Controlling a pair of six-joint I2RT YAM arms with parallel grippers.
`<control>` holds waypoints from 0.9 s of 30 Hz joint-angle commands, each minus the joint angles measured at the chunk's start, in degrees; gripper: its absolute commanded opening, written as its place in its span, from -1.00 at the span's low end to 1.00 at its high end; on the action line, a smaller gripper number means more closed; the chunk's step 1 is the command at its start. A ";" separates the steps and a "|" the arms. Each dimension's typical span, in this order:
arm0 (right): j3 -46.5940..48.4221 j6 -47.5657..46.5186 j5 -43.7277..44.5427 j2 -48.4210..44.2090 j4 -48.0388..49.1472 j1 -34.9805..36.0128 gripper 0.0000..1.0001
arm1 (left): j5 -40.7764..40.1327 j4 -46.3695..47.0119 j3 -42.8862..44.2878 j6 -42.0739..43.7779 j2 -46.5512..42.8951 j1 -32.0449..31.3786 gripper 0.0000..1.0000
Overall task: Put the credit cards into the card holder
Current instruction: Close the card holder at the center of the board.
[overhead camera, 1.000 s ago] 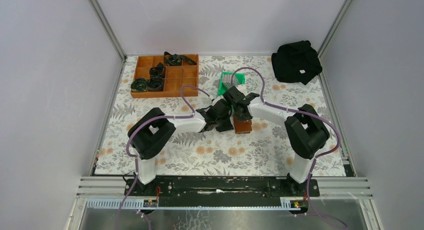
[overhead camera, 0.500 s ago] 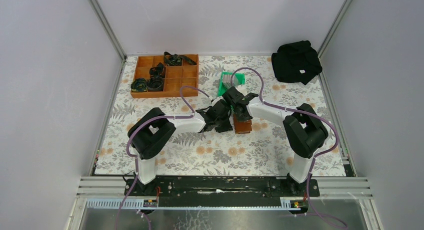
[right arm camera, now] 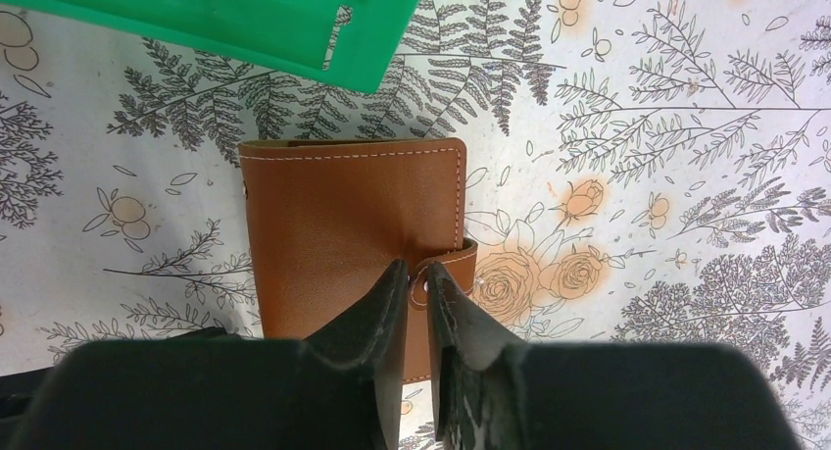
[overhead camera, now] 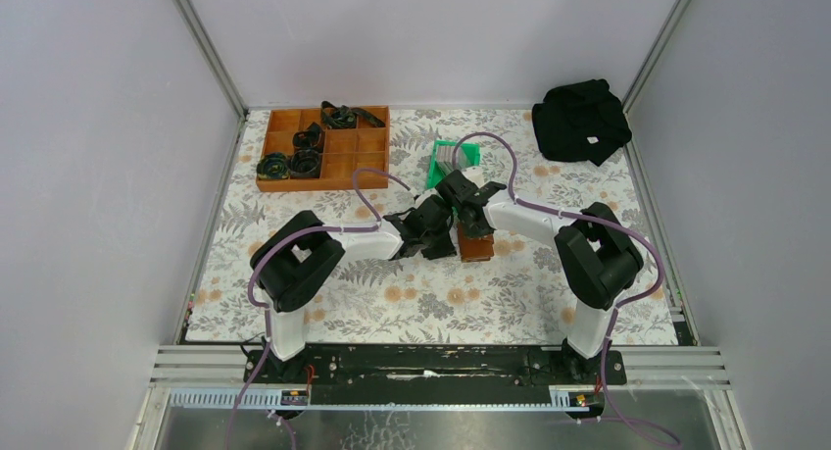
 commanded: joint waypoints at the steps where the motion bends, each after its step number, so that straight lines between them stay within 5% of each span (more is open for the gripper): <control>1: -0.22 1.16 2.58 -0.21 -1.92 1.49 -0.64 | 0.65 2.93 -0.48 0.60 -0.91 0.41 -0.72; 6: -0.01 1.53 3.21 -0.32 -2.65 1.64 -0.65 | 0.69 2.85 -0.44 0.96 -1.08 0.38 -0.72; 13: 0.23 1.81 3.40 -0.47 -3.51 2.25 -0.42 | 0.80 2.95 -0.69 1.19 -1.17 0.41 -0.72; 27: -0.13 2.72 4.21 0.91 -4.17 2.63 -0.46 | 1.10 3.33 -1.41 1.32 -1.41 0.70 -0.72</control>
